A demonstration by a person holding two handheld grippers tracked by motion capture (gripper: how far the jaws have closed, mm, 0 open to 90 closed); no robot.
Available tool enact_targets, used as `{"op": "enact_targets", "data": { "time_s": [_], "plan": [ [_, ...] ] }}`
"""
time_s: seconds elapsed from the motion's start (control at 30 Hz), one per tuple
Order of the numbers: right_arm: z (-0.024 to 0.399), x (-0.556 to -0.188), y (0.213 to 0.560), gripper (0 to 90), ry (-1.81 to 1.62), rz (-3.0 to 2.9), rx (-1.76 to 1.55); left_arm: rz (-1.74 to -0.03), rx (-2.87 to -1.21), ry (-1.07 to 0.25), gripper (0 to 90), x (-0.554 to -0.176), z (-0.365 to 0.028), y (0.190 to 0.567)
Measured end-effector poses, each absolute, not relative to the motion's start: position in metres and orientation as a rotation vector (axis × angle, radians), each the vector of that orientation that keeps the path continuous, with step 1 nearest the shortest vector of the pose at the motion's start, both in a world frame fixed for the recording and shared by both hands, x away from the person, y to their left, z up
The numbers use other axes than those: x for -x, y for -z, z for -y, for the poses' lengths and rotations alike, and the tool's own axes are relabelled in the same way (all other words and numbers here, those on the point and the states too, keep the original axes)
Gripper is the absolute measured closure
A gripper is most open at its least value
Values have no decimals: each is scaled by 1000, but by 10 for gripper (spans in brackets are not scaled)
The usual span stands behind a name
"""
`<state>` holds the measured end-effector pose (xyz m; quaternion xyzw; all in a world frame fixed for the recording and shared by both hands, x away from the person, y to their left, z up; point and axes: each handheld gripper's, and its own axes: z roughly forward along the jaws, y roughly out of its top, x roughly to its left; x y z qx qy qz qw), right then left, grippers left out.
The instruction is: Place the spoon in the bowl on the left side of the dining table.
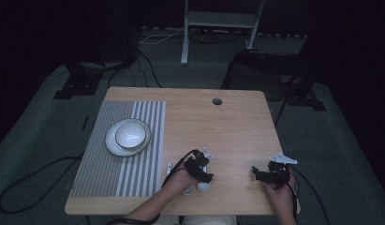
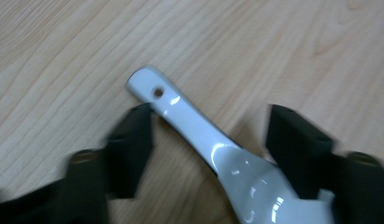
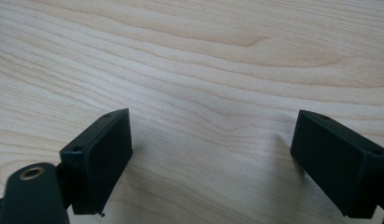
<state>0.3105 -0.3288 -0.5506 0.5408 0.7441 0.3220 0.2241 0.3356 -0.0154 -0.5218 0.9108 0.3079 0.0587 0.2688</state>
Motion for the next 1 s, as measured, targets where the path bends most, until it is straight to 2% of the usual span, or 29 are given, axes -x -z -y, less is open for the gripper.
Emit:
{"op": "enact_targets", "data": {
  "time_s": [0.17,0.27,0.37,1.0],
  "plan": [
    [329,-310,551,121,-888,-2053,-1493,-807,-2465,-174,517,-335,16,521],
    [329,-310,551,121,-888,-2053,-1493,-777,-2472,-185,660,-335,17,521],
    [329,-310,551,121,-888,-2053,-1493,-750,-2477,-198,735,-336,18,521],
    [329,-310,551,121,-889,-2053,-1493,-735,-2433,-195,747,-338,15,510]
  ]
}}
